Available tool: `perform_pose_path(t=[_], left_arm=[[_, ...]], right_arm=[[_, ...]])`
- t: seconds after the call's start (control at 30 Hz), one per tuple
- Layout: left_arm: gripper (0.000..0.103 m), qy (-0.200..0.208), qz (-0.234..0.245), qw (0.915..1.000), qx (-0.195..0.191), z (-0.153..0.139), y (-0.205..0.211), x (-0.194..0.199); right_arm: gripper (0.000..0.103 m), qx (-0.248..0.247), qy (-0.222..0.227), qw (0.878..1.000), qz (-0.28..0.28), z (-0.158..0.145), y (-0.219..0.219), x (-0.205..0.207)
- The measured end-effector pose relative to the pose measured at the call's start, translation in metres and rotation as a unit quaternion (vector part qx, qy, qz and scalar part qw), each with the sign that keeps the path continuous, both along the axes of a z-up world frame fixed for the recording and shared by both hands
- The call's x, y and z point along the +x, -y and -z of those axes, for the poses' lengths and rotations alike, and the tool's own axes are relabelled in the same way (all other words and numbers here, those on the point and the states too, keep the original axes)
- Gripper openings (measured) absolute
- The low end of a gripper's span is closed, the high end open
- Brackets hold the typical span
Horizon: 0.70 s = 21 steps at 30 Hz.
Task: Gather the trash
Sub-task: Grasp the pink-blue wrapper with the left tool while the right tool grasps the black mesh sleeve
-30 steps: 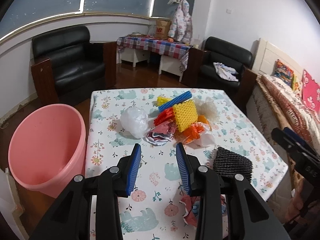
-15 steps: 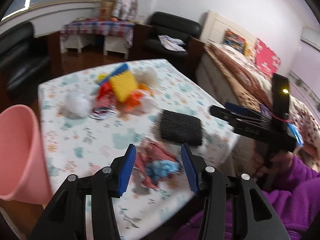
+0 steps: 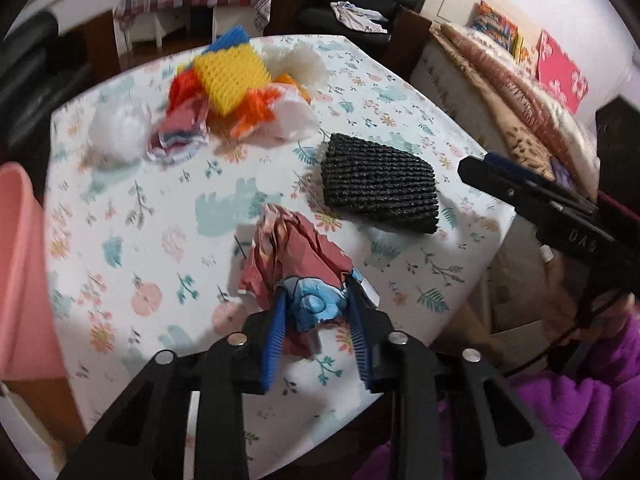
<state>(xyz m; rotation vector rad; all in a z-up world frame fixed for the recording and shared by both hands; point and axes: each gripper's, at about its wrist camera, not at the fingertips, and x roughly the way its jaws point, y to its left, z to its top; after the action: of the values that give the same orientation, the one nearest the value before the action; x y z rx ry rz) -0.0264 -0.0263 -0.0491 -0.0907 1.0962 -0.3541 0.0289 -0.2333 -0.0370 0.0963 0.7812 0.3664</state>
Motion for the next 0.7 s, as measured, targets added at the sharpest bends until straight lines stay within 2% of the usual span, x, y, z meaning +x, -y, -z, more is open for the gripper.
perform_pose_path(t=[0.07, 0.37, 0.53, 0.63, 0.7], left_arm=[[0.019, 0.008, -0.011, 0.9999, -0.006, -0.002, -0.005, -0.002], [0.017, 0.057, -0.064, 0.9957, -0.036, -0.025, -0.038, -0.015], [0.017, 0.072, -0.077, 0.9935, -0.043, -0.031, -0.047, -0.019], [0.017, 0.076, -0.08, 0.9926, -0.051, -0.033, -0.051, -0.018], [0.017, 0.078, -0.08, 0.9923, -0.053, -0.033, -0.052, -0.017]], right_arm=[[0.083, 0.0, -0.004, 1.0, -0.005, 0.002, -0.001, 0.001], [0.083, -0.005, -0.036, 0.999, -0.034, 0.013, -0.016, 0.01], [0.064, -0.022, -0.067, 0.996, -0.046, 0.024, -0.024, 0.014], [0.048, -0.024, -0.086, 0.995, -0.052, 0.031, -0.026, 0.016], [0.032, -0.017, -0.095, 0.994, -0.056, 0.034, -0.026, 0.016]])
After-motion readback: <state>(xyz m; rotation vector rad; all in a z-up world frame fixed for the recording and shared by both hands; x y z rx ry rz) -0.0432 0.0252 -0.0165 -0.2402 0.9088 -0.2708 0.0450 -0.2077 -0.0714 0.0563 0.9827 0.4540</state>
